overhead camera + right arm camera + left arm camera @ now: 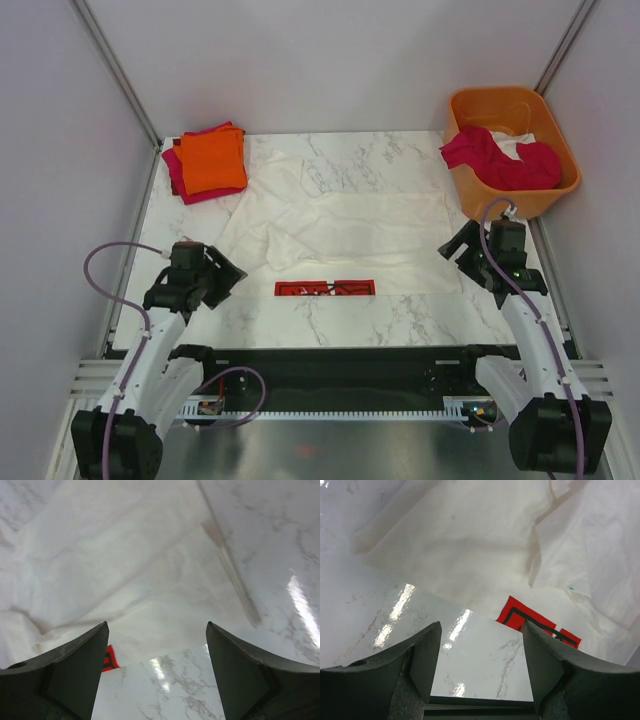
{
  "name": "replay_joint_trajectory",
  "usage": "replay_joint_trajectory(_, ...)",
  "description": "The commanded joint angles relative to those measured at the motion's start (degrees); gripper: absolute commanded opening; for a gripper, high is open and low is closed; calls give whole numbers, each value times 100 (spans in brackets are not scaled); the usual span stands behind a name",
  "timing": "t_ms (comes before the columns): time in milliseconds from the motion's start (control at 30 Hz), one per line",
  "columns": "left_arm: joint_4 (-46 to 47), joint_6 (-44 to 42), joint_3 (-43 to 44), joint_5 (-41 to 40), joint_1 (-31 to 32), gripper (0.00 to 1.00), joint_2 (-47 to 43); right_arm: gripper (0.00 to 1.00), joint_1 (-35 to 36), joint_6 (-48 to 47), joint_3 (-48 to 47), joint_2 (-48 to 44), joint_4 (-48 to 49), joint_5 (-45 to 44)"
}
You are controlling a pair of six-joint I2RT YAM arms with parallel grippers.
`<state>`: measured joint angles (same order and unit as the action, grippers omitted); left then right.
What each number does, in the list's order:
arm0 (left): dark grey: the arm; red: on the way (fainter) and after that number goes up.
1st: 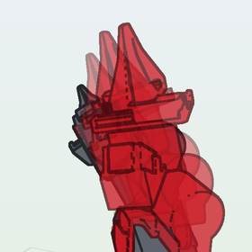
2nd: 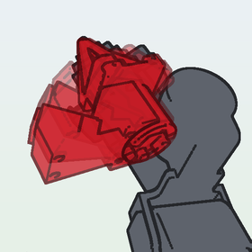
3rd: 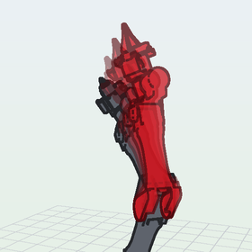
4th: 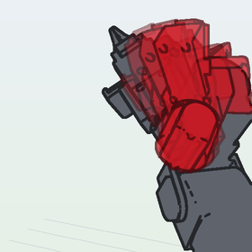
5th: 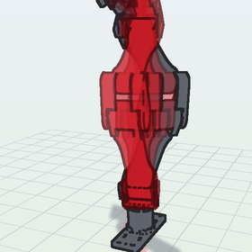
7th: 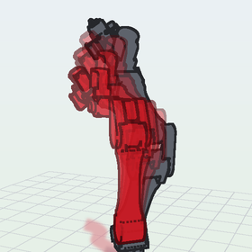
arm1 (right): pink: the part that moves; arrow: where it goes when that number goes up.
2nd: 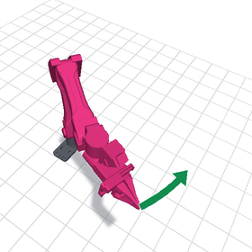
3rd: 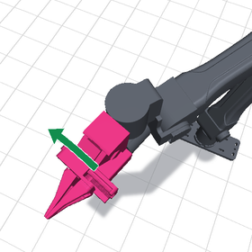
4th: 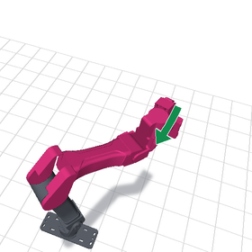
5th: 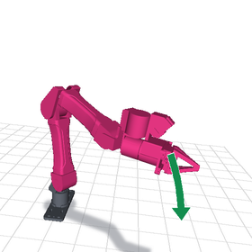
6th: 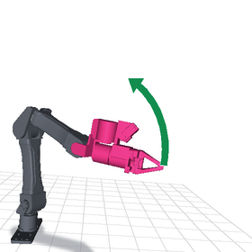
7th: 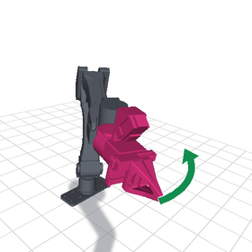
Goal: Fold and stack the t-shirts
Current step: Fold the tshirt
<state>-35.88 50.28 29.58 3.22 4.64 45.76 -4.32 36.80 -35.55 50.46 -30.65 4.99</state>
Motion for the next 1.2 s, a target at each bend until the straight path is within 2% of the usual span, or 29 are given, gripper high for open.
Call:
replay_joint_trajectory(0, -339, 210, 556, 336, 10, 74, -392, 86, 578, 237, -557, 147, 1179, 756)
replay_joint_trajectory(33, -454, 1, 653, -620, 19, 75, -314, 86, 1373, 336, -706, 558, 1359, 653)
replay_joint_trajectory(100, -193, -150, 865, -586, 19, 74, 107, 86, 2343, 398, -1145, 1148, 1588, 355)
replay_joint_trajectory(133, -61, -220, 847, -473, 19, 74, 431, 86, 3166, 503, -1556, 1777, 1676, 162)
replay_joint_trajectory(267, 879, -449, 585, -366, 36, 68, 1223, 83, 4472, 952, -2156, 3309, 2825, 353)
replay_joint_trajectory(333, 881, -449, 549, -366, 37, 68, 1733, 81, 4920, 926, -2823, 4268, 2863, 344)
replay_joint_trajectory(367, 881, -449, 496, -366, 28, 68, 1865, 80, 5001, 926, -3017, 4558, 2942, 423)
replay_joint_trajectory(400, 1307, -606, 461, -462, 36, 60, 2102, 79, 5080, 961, -3393, 4822, 3021, 441)
replay_joint_trajectory(433, 1729, -651, 443, -446, 37, 60, 2200, 78, 5185, 978, -3589, 5320, 3021, 467)
replay_joint_trajectory(600, 1839, -607, 347, -542, 37, 58, 2403, 77, 5327, 1084, -4354, 6457, 3030, 555)
replay_joint_trajectory(767, 1830, -625, 267, -674, 19, 58, 2192, 77, 5389, 1189, -4513, 6775, 3022, 573)
replay_joint_trajectory(967, 1830, -607, 294, -709, 19, 57, 2262, 77, 5538, 1383, -4399, 6714, 3030, 608)
replay_joint_trajectory(1133, 1839, -607, 311, -753, 28, 57, 2332, 79, 5801, 1445, -4197, 6416, 2995, 354)
replay_joint_trajectory(1167, 1830, -607, 320, -753, 28, 57, 2341, 79, 5845, 1323, -4214, 6407, 2821, 75)
